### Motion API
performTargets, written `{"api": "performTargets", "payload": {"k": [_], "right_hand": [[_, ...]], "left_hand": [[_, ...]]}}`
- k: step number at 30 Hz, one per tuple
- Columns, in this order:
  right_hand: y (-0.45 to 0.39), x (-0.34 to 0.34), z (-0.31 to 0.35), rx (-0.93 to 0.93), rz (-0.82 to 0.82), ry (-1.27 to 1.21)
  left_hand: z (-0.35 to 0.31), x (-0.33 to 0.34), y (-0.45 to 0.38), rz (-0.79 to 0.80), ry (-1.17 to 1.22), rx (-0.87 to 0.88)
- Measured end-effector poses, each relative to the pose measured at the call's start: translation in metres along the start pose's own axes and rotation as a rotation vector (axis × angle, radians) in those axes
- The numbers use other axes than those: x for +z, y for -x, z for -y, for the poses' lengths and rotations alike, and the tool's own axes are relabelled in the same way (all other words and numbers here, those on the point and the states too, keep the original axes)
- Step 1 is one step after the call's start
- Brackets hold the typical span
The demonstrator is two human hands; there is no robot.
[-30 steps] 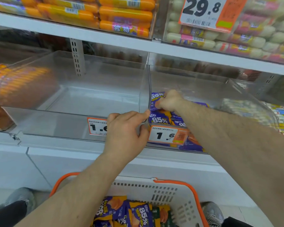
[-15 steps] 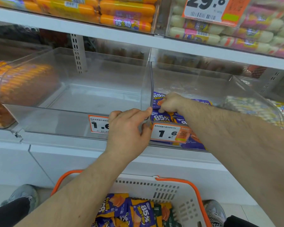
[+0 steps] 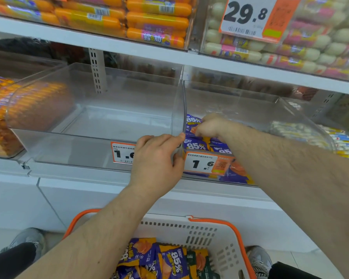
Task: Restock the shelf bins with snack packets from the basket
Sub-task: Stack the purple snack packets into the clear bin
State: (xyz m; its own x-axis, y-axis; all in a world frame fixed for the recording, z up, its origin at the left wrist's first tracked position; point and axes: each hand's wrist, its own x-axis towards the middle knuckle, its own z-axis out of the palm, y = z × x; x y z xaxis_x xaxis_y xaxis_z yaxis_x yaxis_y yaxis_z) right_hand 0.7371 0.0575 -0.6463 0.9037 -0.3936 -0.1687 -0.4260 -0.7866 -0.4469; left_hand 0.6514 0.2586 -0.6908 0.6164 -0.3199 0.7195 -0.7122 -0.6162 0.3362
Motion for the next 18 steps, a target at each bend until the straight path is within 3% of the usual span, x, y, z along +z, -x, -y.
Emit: {"api": "performTargets", "payload": {"k": [3, 5, 7, 9, 11, 13, 16, 18], "right_hand": [[0.029, -0.010, 0.009, -0.113, -0.207, 0.058], [0.062, -0.009, 0.009, -0.292, -0.464, 0.065], [0.099, 0.001, 0.001, -0.604, -0.793, 0.070], [0.130, 0.023, -0.016, -0.833, -0.941, 0.018], [0.152, 0.062, -0.038, -0.859, -0.881, -0.082], [0.170, 0.109, -0.059, -0.724, -0.680, -0.174], [0.181, 0.178, -0.086, -0.232, -0.100, -0.176], [0.180, 0.223, -0.106, 0.103, 0.186, -0.287]], "left_hand": [[-0.005, -0.007, 0.005, -0.071, -0.006, 0.054], [-0.010, -0.013, 0.010, -0.057, 0.057, 0.069], [-0.013, -0.020, 0.019, 0.150, 0.121, 0.039], [-0.007, -0.023, 0.034, 0.553, 0.076, -0.029], [0.005, -0.020, 0.050, 0.961, -0.060, -0.072], [0.016, -0.016, 0.066, 1.230, -0.114, -0.108], [0.028, -0.008, 0.085, 1.402, -0.134, -0.156], [0.034, -0.005, 0.091, 1.427, -0.160, -0.172]]}}
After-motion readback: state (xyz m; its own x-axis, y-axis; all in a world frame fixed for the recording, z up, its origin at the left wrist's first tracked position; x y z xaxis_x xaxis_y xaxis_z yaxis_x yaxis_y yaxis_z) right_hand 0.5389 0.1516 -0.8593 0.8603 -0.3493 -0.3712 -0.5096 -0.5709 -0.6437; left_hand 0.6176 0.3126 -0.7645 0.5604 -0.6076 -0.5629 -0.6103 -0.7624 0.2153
